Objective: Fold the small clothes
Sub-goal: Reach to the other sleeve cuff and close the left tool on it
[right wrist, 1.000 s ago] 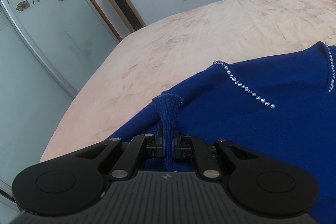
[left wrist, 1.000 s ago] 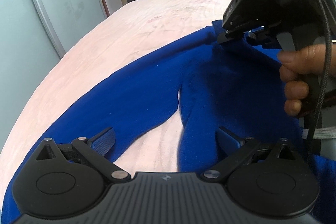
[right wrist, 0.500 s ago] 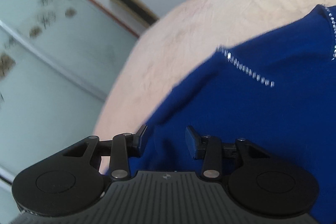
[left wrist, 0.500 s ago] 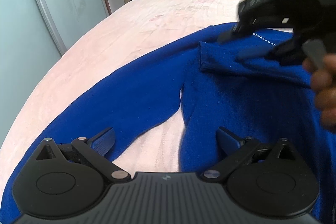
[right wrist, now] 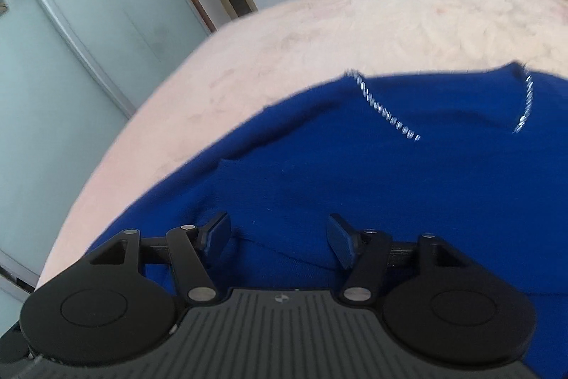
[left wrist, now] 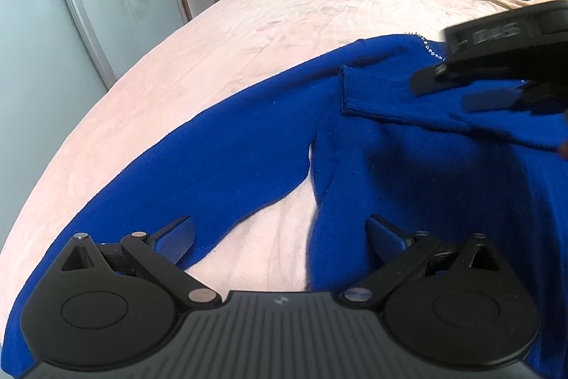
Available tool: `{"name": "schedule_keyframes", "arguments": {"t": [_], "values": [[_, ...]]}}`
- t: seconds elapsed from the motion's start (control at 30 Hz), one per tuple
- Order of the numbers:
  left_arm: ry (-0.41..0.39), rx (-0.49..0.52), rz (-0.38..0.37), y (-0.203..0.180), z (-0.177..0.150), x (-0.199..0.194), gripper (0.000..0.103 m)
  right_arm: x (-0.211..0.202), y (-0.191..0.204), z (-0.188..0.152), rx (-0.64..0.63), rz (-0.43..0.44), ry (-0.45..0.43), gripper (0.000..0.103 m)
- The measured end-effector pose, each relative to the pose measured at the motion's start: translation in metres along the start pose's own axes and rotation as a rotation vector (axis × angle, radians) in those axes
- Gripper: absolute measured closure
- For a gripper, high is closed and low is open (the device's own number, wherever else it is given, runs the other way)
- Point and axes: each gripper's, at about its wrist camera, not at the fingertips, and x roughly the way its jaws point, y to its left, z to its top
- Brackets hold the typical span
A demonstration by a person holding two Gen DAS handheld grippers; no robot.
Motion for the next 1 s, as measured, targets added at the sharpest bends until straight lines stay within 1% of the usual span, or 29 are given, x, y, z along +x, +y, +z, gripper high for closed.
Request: {"name": "schedule_keyframes", "arguments": {"t": [0.03, 0.13, 0.23, 0.3, 0.57, 0.7, 0.83, 0.9, 1.0], "values": [[0.002, 0.001, 0.001, 0.000, 0.000, 0.000, 0.000, -0.007, -0.001, 0.003, -0.014, 0.001, -0.017, 0.038], [0.003, -0.002, 0.011, -0.002, 0.000, 0.000, 0.000, -0.030, 0.006, -0.006, -0.096, -0.025, -0.061, 0.037], [0.007, -0.008, 0.022, -0.004, -0.001, -0.002, 0.000, -0.043, 0.013, -0.019, -0.186, -0.084, -0.081, 0.035], [0.014, -0.009, 0.030, -0.005, 0.000, -0.001, 0.000, -0.052, 0.015, -0.030, -0.223, -0.122, -0.096, 0.034], [0.033, -0.028, 0.072, -0.010, -0.003, -0.006, 0.000, -0.083, 0.012, -0.070, -0.253, -0.163, -0.155, 0.033], [0.045, -0.057, 0.075, -0.007, -0.008, -0.008, 0.000, -0.091, 0.008, -0.081, -0.254, -0.150, -0.175, 0.028], [0.070, -0.111, 0.074, 0.002, -0.015, -0.012, 0.000, -0.094, 0.003, -0.090, -0.235, -0.120, -0.177, 0.027], [0.083, -0.156, 0.066, 0.011, -0.020, -0.015, 0.000, -0.094, 0.001, -0.094, -0.231, -0.107, -0.173, 0.027], [0.072, -0.264, 0.068, 0.030, -0.033, -0.026, 0.000, -0.093, 0.000, -0.101, -0.229, -0.083, -0.169, 0.026]]}}
